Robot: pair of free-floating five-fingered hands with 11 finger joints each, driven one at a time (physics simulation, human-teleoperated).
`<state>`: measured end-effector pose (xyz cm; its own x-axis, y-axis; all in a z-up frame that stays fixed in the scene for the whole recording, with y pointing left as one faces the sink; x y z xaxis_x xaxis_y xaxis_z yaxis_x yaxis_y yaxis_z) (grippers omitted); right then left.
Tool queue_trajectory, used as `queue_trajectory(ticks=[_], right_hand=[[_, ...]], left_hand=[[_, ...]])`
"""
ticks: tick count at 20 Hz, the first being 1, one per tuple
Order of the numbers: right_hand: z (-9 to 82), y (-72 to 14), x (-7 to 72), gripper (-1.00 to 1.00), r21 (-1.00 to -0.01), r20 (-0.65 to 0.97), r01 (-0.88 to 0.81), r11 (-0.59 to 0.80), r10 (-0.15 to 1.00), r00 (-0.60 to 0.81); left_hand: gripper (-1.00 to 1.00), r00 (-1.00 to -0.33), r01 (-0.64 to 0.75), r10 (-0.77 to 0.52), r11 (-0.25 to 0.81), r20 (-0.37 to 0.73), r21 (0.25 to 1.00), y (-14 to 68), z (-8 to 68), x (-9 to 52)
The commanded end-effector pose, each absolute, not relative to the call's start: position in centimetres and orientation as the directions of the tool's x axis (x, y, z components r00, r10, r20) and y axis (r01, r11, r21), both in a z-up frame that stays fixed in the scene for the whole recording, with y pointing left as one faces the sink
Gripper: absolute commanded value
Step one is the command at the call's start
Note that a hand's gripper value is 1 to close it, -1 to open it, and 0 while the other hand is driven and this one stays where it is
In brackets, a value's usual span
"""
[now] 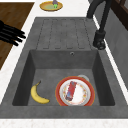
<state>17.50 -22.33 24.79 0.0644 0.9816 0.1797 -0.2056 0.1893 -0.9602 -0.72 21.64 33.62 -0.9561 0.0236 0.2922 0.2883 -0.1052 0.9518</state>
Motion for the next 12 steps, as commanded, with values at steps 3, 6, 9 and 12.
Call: queue_trajectory(ticks=[3,6,9,12], right_hand=[[24.8,-22.2,17.3,-1.00,-0.961,0.181,-0.203,0.191,0.981,0.064],[24.7,-22.2,17.4,-1.00,-0.961,0.168,-0.210,0.178,0.984,0.065],[26.2,-25.0,16.4,-1.00,-0.954,0.204,-0.203,0.220,0.974,0.096],[27.5,-26.4,15.8,-1.00,-0.949,0.211,-0.220,0.227,0.973,0.094]], left_hand=[[0.00,-0.956,0.288,0.024,-0.105,0.292,0.952,21.6,33.6,-0.7],[0.00,-0.956,0.288,0.024,-0.105,0.292,0.952,21.6,33.6,-0.7],[0.00,-0.956,0.288,0.024,-0.105,0.292,0.952,21.6,33.6,-0.7],[0.00,-0.956,0.288,0.024,-0.105,0.292,0.952,21.6,33.6,-0.7]])
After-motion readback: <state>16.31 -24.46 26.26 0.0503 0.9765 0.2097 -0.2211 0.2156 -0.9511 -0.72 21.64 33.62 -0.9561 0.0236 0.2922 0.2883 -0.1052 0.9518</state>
